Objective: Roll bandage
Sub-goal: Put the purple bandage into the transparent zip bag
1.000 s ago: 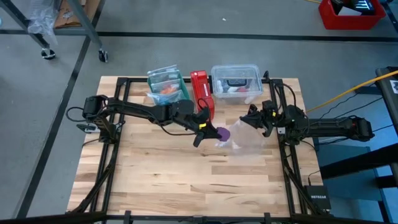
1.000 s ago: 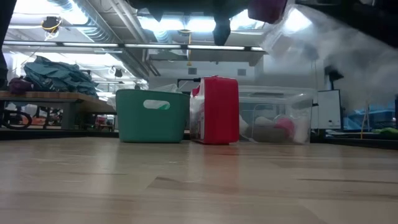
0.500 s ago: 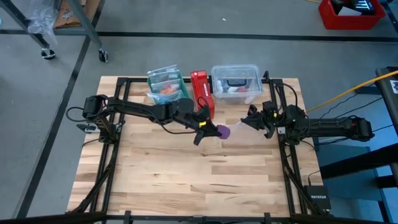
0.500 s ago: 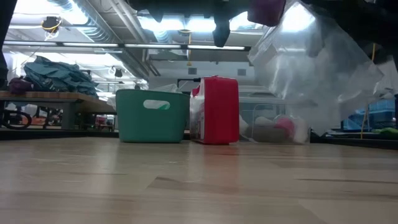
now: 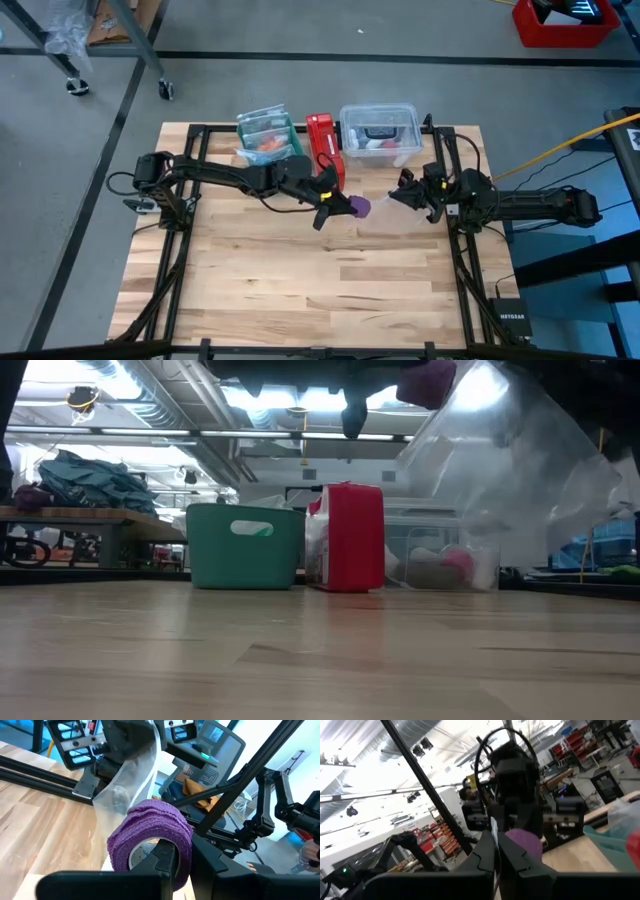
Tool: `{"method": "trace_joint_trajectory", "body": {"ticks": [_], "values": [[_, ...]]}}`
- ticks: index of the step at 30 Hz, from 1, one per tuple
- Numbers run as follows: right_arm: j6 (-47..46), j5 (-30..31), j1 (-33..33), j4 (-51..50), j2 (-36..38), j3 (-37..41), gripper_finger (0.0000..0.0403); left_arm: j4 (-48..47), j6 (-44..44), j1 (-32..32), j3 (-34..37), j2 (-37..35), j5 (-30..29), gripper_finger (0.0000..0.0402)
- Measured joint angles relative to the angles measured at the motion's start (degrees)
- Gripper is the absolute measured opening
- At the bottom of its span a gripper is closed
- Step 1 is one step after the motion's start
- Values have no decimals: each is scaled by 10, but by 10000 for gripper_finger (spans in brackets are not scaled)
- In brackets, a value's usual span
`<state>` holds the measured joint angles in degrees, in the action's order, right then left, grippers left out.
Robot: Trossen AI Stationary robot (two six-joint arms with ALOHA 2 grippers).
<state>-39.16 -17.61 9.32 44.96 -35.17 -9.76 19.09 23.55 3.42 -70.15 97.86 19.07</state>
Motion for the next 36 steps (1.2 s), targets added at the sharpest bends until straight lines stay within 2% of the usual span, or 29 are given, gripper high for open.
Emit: {"method": "trace_joint_trajectory", "body": {"ticks": [9, 17, 36], "values": [[0, 0, 0, 20, 0, 0, 5, 4, 0, -12, 0, 12, 3, 29], [0, -9, 0, 16, -8, 0, 5, 75, -11, 4, 0, 12, 2, 29], [0, 6, 0, 24, -7, 0, 5, 57, 7, -19, 0, 30, 6, 29]]}}
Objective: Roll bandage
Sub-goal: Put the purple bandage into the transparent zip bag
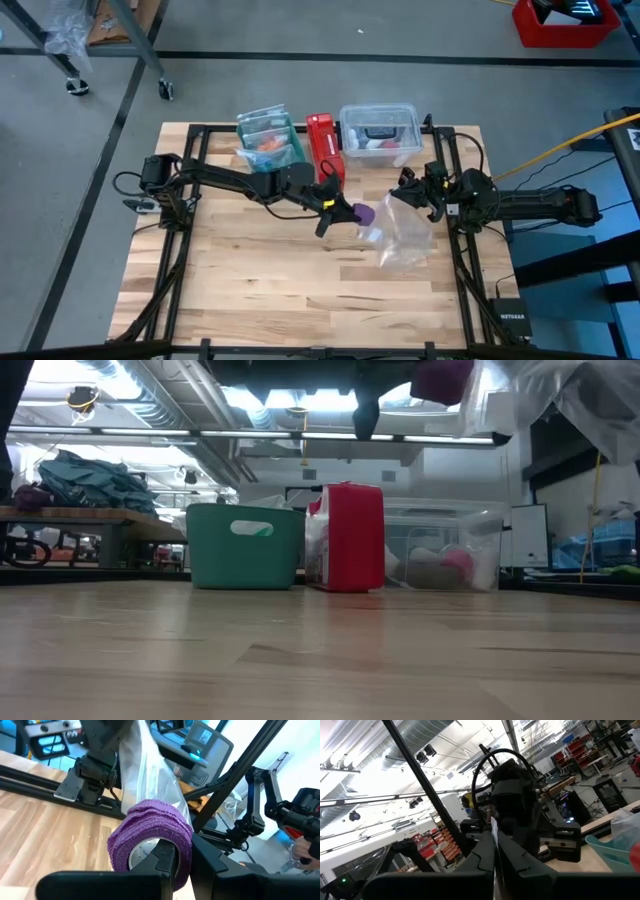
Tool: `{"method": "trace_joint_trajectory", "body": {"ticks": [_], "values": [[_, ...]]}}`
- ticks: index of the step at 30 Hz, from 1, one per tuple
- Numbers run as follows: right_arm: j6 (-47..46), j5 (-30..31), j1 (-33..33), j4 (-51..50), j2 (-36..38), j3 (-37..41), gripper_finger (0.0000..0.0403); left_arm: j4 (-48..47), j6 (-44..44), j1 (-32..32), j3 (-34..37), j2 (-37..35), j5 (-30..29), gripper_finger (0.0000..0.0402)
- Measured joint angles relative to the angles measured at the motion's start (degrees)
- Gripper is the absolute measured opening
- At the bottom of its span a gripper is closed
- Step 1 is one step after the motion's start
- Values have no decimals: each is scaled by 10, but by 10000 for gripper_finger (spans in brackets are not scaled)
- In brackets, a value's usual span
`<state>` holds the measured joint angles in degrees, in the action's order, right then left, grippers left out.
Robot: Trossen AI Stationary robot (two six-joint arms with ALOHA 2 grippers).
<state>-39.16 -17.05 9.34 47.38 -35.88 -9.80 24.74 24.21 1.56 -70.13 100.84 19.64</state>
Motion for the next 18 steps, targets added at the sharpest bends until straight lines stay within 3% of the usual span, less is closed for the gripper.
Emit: {"method": "trace_joint_trajectory", "body": {"ticks": [18], "values": [[1, 29, 0, -100, 0, 0, 5, 17, 28, 19, 0, -3, 25, 29]]}}
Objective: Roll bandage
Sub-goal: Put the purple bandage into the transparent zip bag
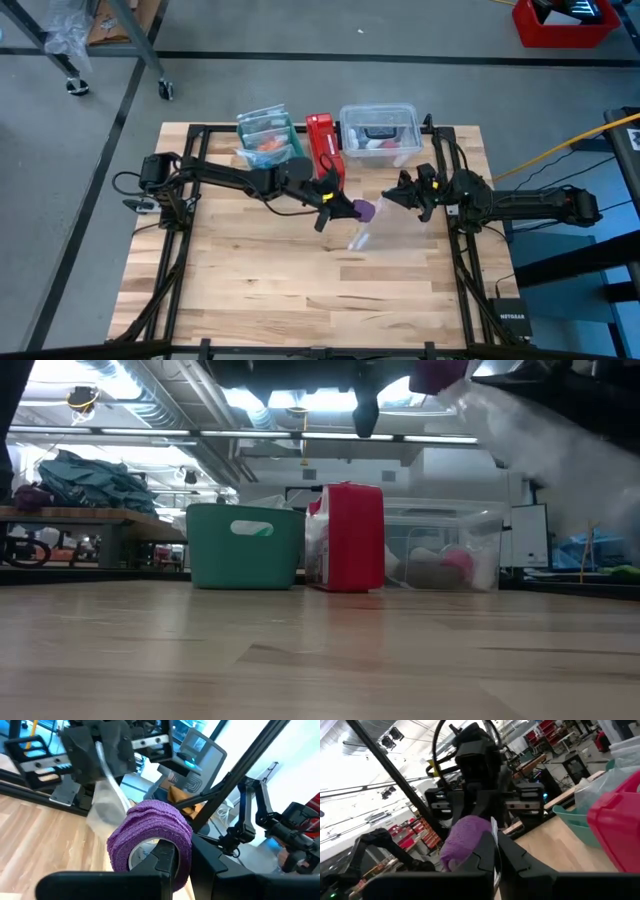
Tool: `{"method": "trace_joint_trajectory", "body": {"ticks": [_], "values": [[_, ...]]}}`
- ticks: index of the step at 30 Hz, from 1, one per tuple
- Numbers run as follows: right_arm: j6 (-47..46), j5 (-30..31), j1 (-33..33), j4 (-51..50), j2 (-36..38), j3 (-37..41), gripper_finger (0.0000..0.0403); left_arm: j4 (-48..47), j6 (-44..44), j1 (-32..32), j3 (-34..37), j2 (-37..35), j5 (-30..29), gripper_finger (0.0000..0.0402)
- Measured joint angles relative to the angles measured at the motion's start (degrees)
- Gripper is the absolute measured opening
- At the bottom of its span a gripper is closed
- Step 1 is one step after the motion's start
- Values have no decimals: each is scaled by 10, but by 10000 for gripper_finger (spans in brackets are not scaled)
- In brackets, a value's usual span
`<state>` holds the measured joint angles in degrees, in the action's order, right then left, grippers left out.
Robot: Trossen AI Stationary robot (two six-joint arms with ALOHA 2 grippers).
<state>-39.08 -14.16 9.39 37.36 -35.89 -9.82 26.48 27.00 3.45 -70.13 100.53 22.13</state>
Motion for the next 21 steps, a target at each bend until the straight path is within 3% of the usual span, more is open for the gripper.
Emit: {"method": "trace_joint_trajectory", "body": {"ticks": [21], "values": [[4, -9, 0, 2, 0, 0, 5, 26, 31, 18, 0, 0, 26, 29]]}}
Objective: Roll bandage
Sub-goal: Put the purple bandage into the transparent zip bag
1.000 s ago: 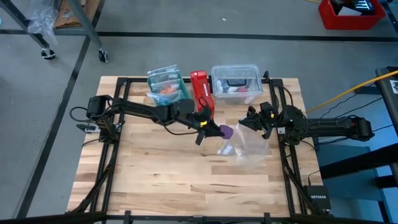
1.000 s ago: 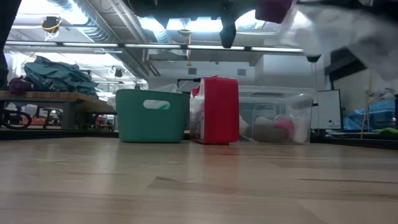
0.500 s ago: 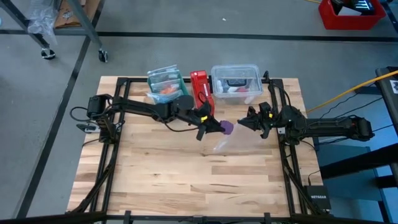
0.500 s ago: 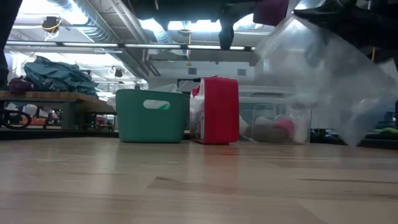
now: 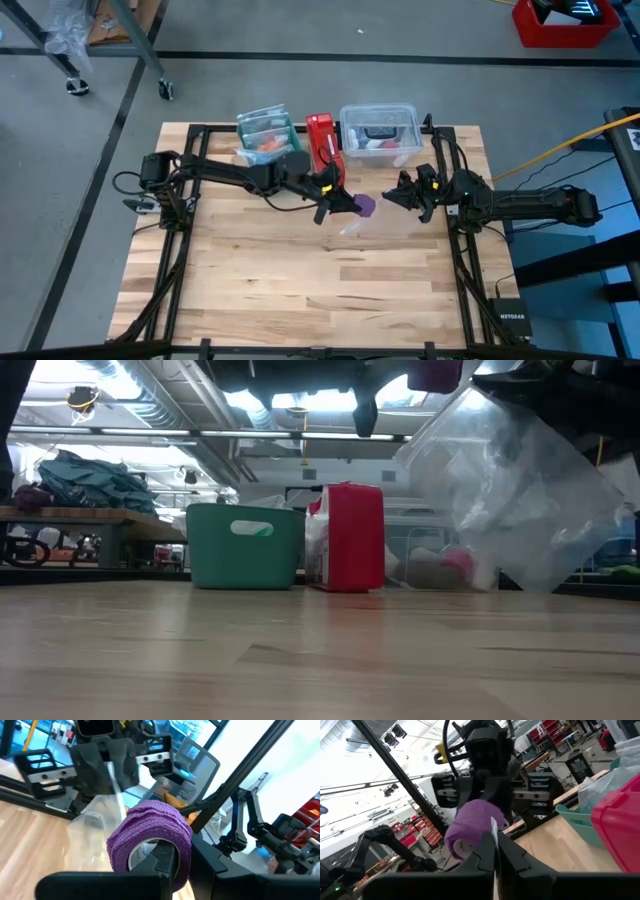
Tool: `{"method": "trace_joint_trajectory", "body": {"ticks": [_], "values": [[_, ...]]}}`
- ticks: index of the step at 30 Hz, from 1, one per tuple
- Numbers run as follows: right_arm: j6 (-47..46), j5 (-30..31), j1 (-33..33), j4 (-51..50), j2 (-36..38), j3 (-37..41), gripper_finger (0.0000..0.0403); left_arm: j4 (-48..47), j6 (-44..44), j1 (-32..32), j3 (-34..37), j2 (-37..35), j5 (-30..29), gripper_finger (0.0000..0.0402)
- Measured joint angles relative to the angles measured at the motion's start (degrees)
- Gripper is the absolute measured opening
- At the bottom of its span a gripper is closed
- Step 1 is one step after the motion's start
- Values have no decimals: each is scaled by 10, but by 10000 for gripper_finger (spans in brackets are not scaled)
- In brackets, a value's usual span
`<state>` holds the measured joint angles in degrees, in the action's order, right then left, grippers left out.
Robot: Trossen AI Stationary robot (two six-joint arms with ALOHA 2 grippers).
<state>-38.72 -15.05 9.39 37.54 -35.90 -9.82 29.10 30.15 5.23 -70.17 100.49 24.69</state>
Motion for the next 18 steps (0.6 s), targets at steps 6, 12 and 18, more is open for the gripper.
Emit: {"method": "trace_joint_trajectory", "body": {"ticks": [6, 12, 18], "values": [[0, 5, 0, 1, 0, 0, 5, -4, -1, -9, 0, 0, 3, 29], [0, 5, 0, 2, 0, 0, 5, -16, -8, -11, 0, 0, 3, 29], [0, -6, 0, 2, 0, 0, 5, -15, -8, -2, 0, 0, 2, 29]]}}
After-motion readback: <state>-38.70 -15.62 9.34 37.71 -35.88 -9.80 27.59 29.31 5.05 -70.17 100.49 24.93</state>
